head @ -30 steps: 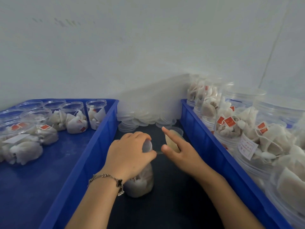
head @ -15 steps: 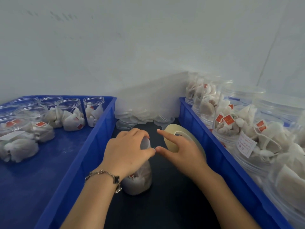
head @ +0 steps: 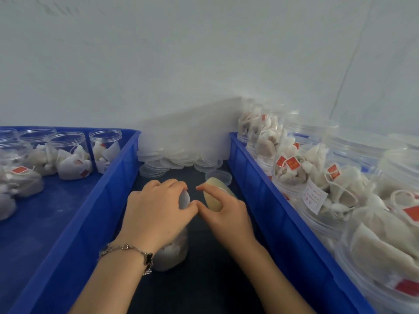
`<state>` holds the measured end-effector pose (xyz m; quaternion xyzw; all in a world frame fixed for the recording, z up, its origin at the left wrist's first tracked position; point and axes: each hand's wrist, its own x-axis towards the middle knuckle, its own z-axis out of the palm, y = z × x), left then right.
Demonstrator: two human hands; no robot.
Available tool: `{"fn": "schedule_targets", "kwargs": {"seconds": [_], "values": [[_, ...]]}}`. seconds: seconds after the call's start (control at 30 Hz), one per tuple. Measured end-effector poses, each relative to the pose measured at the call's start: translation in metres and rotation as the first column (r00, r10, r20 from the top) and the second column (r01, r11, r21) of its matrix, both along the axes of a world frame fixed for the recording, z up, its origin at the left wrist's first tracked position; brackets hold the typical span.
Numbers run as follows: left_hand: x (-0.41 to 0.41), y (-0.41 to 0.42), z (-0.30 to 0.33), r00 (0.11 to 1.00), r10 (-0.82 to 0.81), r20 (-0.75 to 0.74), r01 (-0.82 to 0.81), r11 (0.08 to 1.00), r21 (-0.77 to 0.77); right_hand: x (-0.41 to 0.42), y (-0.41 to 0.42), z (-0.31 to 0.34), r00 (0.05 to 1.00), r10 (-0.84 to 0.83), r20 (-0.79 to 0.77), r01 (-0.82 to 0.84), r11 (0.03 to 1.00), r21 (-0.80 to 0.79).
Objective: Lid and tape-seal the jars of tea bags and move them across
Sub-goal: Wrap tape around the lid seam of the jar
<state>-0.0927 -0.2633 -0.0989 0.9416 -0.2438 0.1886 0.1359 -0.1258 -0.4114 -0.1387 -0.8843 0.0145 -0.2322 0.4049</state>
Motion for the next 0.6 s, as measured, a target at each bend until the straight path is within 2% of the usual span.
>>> {"fn": "schedule_targets", "kwargs": {"seconds": [0.33, 0.47, 0.53, 0.6], "values": [[-0.002, -0.005, 0.002, 0.998, 0.037, 0.045, -0.034, 0.997, -0.064, 0.011, 0.002, 0.001, 0.995, 0.009, 0.096, -0.002, 0.998, -0.065], [-0.022, -0.001, 0.003, 0.996, -0.014, 0.093, 0.031, 0.983, -0.181, 0.037, -0.016, 0.007, 0.98, -0.197, -0.022, 0.198, 0.98, 0.028], [-0.025, 0.002, 0.005, 1.0, -0.009, 0.025, 0.013, 0.983, -0.184, 0.055, -0.013, 0.015, 0.993, -0.11, -0.047, 0.112, 0.993, 0.028], [-0.025, 0.0, 0.005, 1.0, -0.022, -0.022, 0.019, 0.988, -0.156, 0.07, 0.006, 0.021, 0.999, 0.017, -0.048, -0.023, 0.992, -0.12]]}}
